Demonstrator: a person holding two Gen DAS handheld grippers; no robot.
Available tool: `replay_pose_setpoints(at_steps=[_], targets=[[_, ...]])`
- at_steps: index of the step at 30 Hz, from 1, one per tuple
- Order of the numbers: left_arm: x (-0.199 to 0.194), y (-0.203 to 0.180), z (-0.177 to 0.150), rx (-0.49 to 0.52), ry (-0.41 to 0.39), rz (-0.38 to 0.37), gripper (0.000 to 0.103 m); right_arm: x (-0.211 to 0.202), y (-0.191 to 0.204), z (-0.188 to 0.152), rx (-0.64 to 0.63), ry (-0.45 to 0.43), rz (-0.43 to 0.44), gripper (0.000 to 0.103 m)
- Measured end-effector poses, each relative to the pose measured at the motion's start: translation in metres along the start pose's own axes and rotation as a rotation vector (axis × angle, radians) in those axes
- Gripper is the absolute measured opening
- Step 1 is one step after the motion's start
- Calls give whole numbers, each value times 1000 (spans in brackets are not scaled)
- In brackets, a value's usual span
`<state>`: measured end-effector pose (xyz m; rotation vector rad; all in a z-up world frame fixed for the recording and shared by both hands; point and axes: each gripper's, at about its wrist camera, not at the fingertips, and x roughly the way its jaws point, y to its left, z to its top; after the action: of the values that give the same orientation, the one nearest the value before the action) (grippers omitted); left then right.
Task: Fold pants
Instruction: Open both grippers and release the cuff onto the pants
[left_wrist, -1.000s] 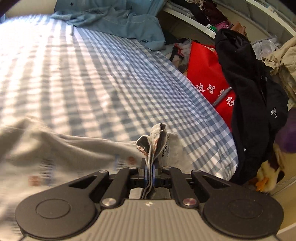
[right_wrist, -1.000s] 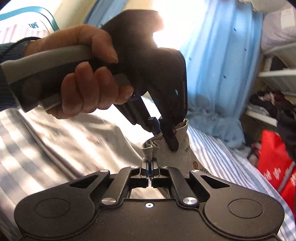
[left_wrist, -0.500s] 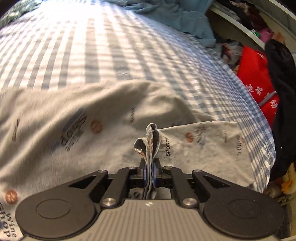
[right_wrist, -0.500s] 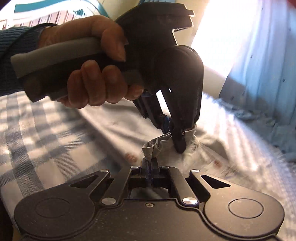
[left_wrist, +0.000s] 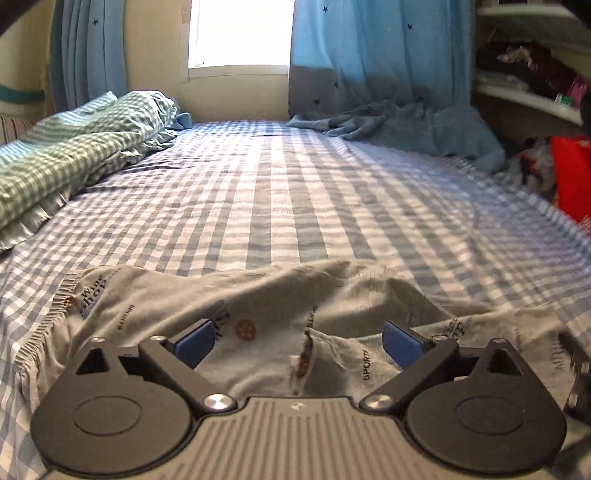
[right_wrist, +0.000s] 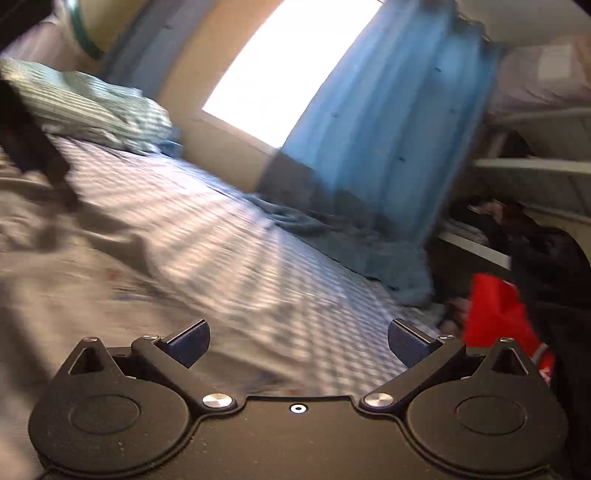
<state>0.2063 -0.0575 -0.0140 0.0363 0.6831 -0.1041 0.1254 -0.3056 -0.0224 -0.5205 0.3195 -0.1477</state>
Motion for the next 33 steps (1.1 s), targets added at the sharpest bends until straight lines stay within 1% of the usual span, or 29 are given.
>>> replay_pose_setpoints(at_steps=[1,2,3,4,5,6,7,8,9,10,11,12,13,15,17,18,19,20,21,22,23,25,26,27,28,29,30,32,33], targets=[[8,-6,-3,12,26,33,99,14,-4,-5,-16,18,14,102],[19,-9,-9,29,57,75,95,26,-5,-10,-42,30,24,102],[31,-7,-16,42,88,119,97,38,-4,-17,-76,65,18,102],[34,-1,-22,14,63,110,101,49,-7,-24,-96,104,4,102],[34,8,-27,-29,38,95,102,63,-13,-34,-74,127,3,102],[32,17,-31,-46,37,76,102,67,-30,-41,-3,156,15,102],[31,19,-30,-43,35,72,102,76,-40,-43,56,190,10,102],[31,20,-29,-41,35,74,102,84,-45,-46,71,211,-24,102],[30,19,-30,-38,30,78,103,97,-44,-53,44,257,-86,102],[30,18,-30,-30,26,83,103,101,-49,-57,75,278,-73,102],[27,17,-31,-25,19,84,103,99,-56,-56,113,271,-57,98],[23,18,-30,-24,14,78,102,91,-58,-53,121,236,-73,91],[18,19,-31,-28,9,78,102,75,-57,-48,106,192,-98,92],[2,24,-35,-47,-29,90,103,38,-47,-39,62,106,-102,102],[-14,25,-42,-49,-54,87,103,4,-29,-36,27,47,-65,102],[-19,26,-47,-36,-47,100,103,-12,-20,-37,-6,31,-43,102],[-18,25,-52,-16,-19,132,103,-21,-8,-42,-46,33,-39,102],[-14,26,-60,3,20,169,103,-26,4,-50,-86,58,-47,102],[-17,32,-66,-29,6,136,103,-29,12,-59,-117,98,-55,102],[-21,39,-65,-71,9,112,103,-33,11,-69,-52,74,-76,102],[-23,46,-64,-101,20,103,103,-36,4,-75,40,73,-81,102],[-28,53,-69,-98,4,84,103,-36,-10,-75,160,130,-47,102],[-32,55,-71,-95,-7,78,103,-36,-13,-69,165,151,-52,102],[-38,58,-76,-95,-25,71,103,-39,-13,-61,151,143,-69,102],[-44,61,-80,-100,-45,64,103,-43,-12,-53,136,112,-74,102],[-49,65,-85,-114,-64,54,103,-46,-9,-46,129,79,-60,102],[-54,73,-89,-151,-81,43,103,-48,-8,-34,127,45,-22,102],[-62,90,-93,-249,-100,36,103,-41,2,-14,130,5,69,102],[-64,104,-94,-316,-106,36,103,-32,8,-4,131,6,128,102]])
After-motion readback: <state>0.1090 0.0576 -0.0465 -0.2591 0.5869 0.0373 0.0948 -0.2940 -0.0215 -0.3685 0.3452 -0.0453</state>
